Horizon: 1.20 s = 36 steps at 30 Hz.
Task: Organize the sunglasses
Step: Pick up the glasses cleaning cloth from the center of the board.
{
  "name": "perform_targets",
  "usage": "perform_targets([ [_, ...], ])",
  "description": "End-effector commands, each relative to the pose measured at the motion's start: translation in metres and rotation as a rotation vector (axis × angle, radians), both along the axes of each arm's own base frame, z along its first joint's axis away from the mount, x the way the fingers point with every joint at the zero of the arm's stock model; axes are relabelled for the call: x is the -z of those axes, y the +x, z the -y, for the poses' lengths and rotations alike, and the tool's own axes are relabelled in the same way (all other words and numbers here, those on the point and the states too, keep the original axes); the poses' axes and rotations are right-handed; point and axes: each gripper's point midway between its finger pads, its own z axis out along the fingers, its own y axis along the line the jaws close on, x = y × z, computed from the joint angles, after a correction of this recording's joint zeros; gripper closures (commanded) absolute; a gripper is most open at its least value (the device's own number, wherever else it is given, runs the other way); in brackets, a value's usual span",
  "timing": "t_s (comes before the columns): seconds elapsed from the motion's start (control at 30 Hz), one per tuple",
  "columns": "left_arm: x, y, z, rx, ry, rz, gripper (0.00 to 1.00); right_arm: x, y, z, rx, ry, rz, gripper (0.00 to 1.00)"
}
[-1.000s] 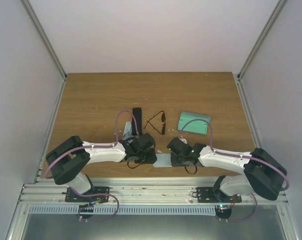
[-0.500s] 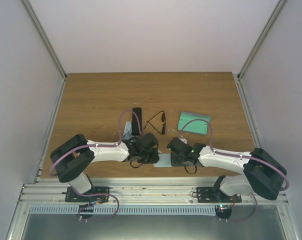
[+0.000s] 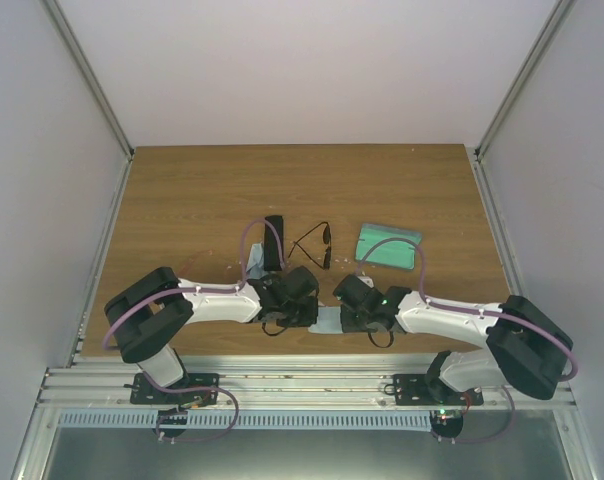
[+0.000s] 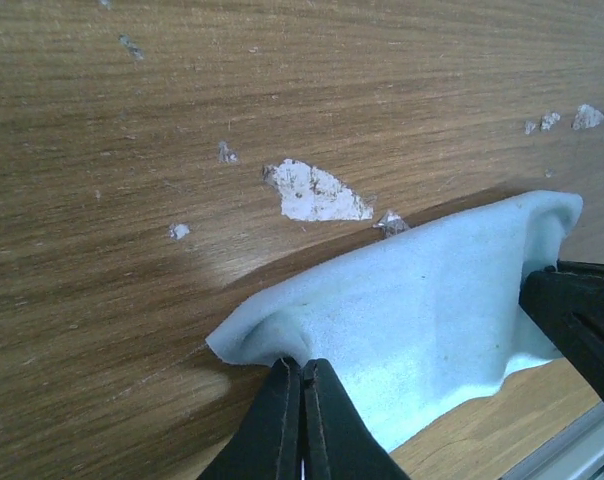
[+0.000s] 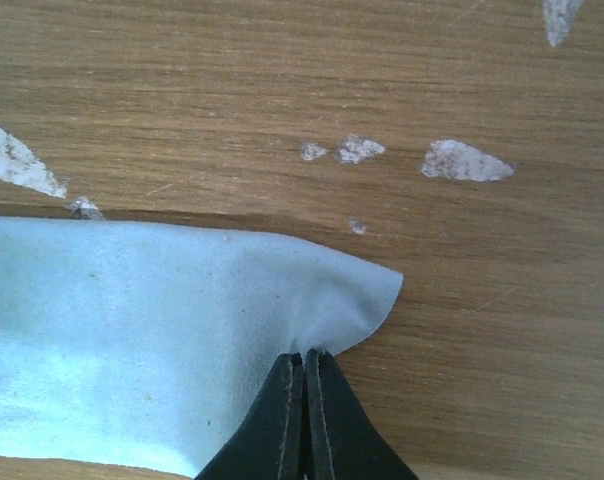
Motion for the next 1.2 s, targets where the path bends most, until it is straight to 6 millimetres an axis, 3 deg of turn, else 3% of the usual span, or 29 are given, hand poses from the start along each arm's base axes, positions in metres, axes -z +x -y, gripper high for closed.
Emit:
perform_targets([
  [0.0, 0.009, -0.002, -0.011, 0.005, 0.076, 0.011, 1.00, -0.004, 0.001, 0.008, 0.031, -0.052, 0.016, 0.99],
  [0.27, -0.050, 0.031, 0.029, 0.049, -0.036, 0.148, 1.00, -0.047, 0.029, 0.010, 0.081, -0.062, 0.143, 0.99],
  [0.57, -0.090, 0.077, 0.060, 0.083, -0.142, 0.225, 1.00, -0.082, 0.072, 0.036, 0.153, -0.070, 0.251, 0.99],
  [0.83, -0.095, 0.122, 0.093, 0.161, -0.247, 0.229, 1.00, -0.099, 0.118, 0.076, 0.242, -0.042, 0.315, 0.99],
  [1.17, -0.096, 0.172, 0.145, 0.253, -0.360, 0.304, 1.00, -0.081, 0.167, 0.131, 0.362, -0.073, 0.316, 0.99],
])
